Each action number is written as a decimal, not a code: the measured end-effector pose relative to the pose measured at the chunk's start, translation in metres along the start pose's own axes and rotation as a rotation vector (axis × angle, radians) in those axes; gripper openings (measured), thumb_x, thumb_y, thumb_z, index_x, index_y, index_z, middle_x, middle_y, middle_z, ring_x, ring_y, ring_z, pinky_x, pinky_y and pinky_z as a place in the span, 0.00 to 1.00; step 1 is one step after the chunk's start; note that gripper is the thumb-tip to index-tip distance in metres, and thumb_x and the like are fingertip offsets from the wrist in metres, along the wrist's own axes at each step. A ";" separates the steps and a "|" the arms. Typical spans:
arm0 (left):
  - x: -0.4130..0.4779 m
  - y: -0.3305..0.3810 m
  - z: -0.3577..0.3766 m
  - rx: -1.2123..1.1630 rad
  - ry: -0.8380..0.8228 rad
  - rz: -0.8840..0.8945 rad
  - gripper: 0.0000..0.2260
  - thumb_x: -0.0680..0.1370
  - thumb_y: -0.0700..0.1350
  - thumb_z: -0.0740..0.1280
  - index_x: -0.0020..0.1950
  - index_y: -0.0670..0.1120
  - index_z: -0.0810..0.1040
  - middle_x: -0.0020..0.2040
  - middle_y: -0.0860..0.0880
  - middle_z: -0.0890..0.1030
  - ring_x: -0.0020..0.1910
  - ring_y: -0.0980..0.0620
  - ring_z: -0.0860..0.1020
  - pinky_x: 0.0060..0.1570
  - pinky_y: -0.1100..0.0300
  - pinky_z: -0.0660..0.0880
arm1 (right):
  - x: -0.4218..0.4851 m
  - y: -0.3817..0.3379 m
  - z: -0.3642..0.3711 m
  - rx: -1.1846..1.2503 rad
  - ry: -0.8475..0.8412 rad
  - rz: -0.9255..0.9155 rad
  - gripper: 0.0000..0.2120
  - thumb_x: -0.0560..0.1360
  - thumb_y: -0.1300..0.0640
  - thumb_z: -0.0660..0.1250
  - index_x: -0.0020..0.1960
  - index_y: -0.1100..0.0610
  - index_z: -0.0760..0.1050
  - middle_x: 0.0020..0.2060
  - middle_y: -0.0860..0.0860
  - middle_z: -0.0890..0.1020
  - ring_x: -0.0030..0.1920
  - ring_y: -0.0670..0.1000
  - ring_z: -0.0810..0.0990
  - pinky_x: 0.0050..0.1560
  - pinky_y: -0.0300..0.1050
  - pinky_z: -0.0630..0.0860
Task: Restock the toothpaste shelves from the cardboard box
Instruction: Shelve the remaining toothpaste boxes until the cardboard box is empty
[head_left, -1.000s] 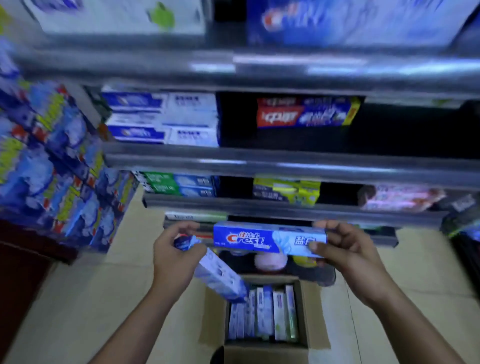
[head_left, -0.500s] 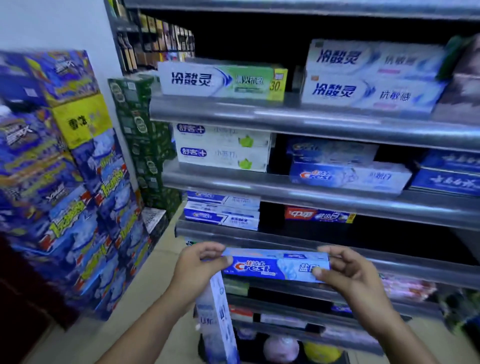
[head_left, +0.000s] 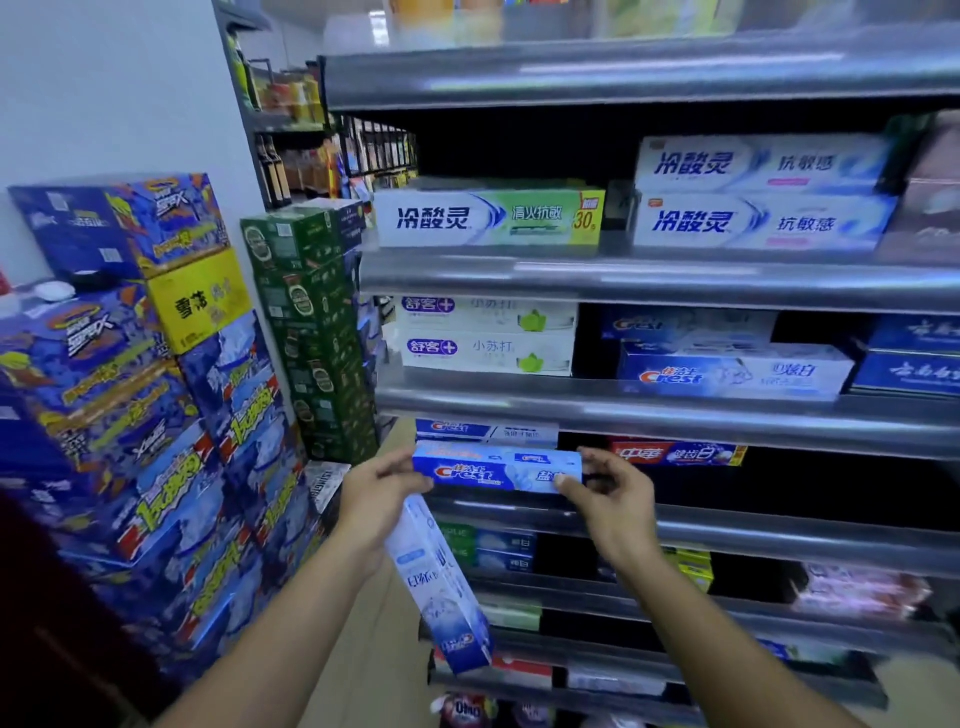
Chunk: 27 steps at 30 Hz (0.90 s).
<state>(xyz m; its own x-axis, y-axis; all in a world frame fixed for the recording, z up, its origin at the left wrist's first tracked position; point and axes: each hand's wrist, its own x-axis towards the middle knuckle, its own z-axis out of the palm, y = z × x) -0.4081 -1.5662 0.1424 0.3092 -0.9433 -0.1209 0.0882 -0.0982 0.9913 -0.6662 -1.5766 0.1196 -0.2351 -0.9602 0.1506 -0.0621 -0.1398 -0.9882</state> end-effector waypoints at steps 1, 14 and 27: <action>0.006 0.002 -0.002 0.016 0.001 0.011 0.21 0.71 0.26 0.72 0.61 0.41 0.84 0.47 0.46 0.87 0.44 0.51 0.84 0.46 0.62 0.79 | 0.007 0.002 0.005 -0.040 0.017 0.001 0.18 0.70 0.65 0.79 0.58 0.55 0.80 0.46 0.52 0.83 0.44 0.49 0.79 0.46 0.40 0.78; 0.041 0.018 0.006 0.079 -0.017 -0.075 0.15 0.70 0.27 0.69 0.50 0.42 0.85 0.45 0.42 0.87 0.41 0.44 0.83 0.41 0.55 0.81 | 0.036 0.009 0.035 -0.368 0.120 0.039 0.22 0.74 0.54 0.77 0.64 0.61 0.79 0.53 0.54 0.84 0.43 0.50 0.78 0.47 0.41 0.74; 0.008 0.022 0.005 -0.257 0.166 -0.236 0.08 0.72 0.32 0.66 0.36 0.42 0.74 0.31 0.42 0.75 0.27 0.45 0.77 0.33 0.53 0.76 | -0.025 -0.010 -0.012 -0.291 -0.225 -0.084 0.23 0.68 0.43 0.78 0.60 0.46 0.78 0.51 0.43 0.82 0.52 0.46 0.80 0.50 0.36 0.76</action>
<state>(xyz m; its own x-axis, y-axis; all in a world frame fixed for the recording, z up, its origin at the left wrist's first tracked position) -0.4078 -1.5778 0.1633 0.3992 -0.8380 -0.3719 0.4030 -0.2040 0.8922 -0.6716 -1.5477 0.1257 -0.0007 -0.9819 0.1895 -0.3528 -0.1771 -0.9188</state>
